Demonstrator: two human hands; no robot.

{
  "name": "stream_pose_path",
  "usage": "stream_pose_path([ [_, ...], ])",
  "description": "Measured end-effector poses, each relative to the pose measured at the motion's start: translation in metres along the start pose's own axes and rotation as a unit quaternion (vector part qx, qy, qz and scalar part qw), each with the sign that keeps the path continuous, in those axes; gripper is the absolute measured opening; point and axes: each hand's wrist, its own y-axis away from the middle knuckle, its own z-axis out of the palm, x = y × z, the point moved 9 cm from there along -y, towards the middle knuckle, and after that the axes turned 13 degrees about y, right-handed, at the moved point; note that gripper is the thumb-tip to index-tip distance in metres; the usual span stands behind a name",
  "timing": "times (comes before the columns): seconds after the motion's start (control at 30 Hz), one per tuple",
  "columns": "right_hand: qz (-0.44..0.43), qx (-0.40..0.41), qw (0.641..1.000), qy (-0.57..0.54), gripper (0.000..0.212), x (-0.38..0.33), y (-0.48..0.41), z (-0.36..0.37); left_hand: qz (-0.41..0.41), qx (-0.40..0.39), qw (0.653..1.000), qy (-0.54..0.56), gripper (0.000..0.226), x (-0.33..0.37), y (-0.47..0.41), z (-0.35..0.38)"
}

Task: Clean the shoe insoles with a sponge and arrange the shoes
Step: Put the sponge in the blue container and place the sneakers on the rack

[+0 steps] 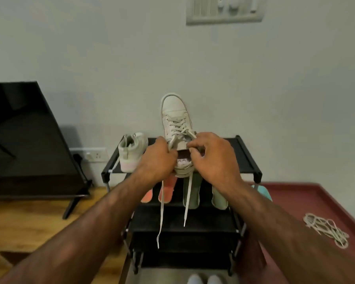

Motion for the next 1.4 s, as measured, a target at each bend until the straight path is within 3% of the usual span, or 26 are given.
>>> stream_pose_path([
  [0.2, 0.026, 0.006, 0.999, -0.041, 0.017, 0.025, -0.065, 0.032, 0.048, 0.022, 0.998, 0.018, 0.041, 0.014, -0.071, 0.005],
  [0.43, 0.058, -0.016, 0.996, -0.067, 0.018, 0.056, -0.074, 0.082, 0.037, 0.034, 0.999, 0.022, 0.052, -0.028, -0.106, 0.030],
  [0.77, 0.064, -0.093, 0.990, -0.088, 0.031, 0.073, -0.057, 0.110, 0.012, 0.040, 0.999, -0.008, 0.047, -0.075, -0.095, 0.050],
  [0.9, 0.016, -0.025, 0.999, -0.038, 0.029, 0.053, -0.081, 0.076, -0.004, 0.035, 0.997, -0.062, 0.055, -0.076, -0.093, 0.054],
  [0.97, -0.048, -0.046, 0.998, -0.019, 0.032, 0.034, -0.094, 0.074, -0.002, 0.026, 0.995, -0.095, 0.061, -0.077, -0.091, 0.059],
  [1.07, -0.116, -0.087, 0.983, 0.111, 0.038, 0.016, -0.103, 0.083, -0.018, 0.015, 0.993, -0.118, 0.072, -0.082, -0.091, 0.063],
  [1.13, -0.120, -0.083, 0.975, 0.167, 0.034, 0.013, -0.104, 0.085, -0.032, 0.009, 0.991, -0.126, 0.078, -0.087, -0.093, 0.063],
  [1.4, -0.130, -0.058, 0.953, 0.268, 0.012, 0.013, -0.110, 0.080, -0.007, -0.016, 0.986, -0.168, 0.062, -0.085, -0.085, 0.065],
])
